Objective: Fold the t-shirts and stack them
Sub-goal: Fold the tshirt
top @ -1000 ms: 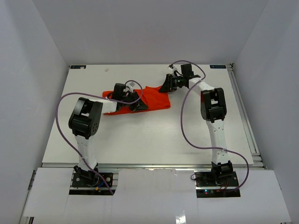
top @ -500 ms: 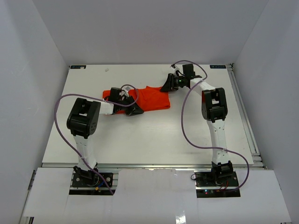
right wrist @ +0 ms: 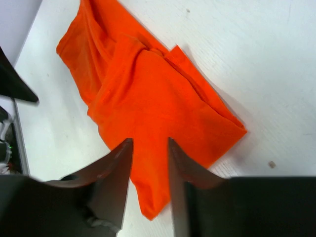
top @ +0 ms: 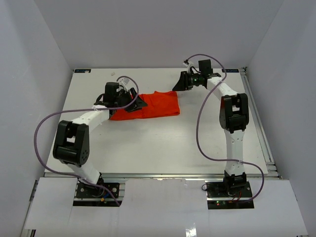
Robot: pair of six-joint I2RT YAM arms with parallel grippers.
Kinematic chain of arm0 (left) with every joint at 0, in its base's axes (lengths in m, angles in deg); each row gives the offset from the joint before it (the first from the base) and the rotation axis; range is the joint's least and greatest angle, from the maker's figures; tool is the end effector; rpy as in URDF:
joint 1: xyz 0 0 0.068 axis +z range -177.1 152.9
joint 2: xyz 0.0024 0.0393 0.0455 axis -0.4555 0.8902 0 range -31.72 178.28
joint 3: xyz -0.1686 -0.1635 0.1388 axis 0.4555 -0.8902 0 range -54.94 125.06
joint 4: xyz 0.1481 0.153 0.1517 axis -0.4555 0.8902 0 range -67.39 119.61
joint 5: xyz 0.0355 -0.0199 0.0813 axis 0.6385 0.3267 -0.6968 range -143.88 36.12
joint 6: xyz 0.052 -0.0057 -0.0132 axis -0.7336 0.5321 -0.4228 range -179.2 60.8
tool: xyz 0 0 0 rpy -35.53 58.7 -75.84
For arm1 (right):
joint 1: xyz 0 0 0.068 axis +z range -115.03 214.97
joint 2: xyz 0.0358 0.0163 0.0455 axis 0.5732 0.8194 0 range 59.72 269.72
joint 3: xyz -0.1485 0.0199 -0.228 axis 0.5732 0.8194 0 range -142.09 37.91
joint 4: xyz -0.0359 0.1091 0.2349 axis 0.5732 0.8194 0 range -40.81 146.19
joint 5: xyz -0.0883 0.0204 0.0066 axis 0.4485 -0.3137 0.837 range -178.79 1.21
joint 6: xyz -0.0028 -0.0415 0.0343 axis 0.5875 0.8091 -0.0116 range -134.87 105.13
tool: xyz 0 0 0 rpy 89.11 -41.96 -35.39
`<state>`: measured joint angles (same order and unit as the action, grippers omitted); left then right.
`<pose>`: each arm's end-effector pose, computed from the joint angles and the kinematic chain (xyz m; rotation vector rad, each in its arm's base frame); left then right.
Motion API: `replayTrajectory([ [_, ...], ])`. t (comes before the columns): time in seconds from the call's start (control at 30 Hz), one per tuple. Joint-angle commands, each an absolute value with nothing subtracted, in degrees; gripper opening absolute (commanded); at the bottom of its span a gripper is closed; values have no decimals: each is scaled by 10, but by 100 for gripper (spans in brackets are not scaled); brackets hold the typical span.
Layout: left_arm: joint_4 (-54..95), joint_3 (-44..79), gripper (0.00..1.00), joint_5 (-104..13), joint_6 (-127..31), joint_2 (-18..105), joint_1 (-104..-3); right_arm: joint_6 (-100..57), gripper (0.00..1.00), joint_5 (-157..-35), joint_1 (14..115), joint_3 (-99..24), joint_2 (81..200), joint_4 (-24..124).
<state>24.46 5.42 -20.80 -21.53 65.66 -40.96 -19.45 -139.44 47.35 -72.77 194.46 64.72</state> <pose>0.3512 -0.1067 0.2104 -0.1576 2.3596 -1.1132 0.5102 0.1401 0.1944 -0.6225 2.1083 1.1533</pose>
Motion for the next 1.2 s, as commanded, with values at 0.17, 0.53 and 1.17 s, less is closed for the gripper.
replayTrajectory([
  [0.17,388,1,98,-415,-284,491,-331,58,73,-1329,467,-628,1786,687],
  [0.53,488,79,98,-509,-363,579,-275,152,100,-1363,438,-591,1720,676],
  [1.17,402,193,85,-403,-434,800,-223,123,100,-1359,422,-491,1672,671],
])
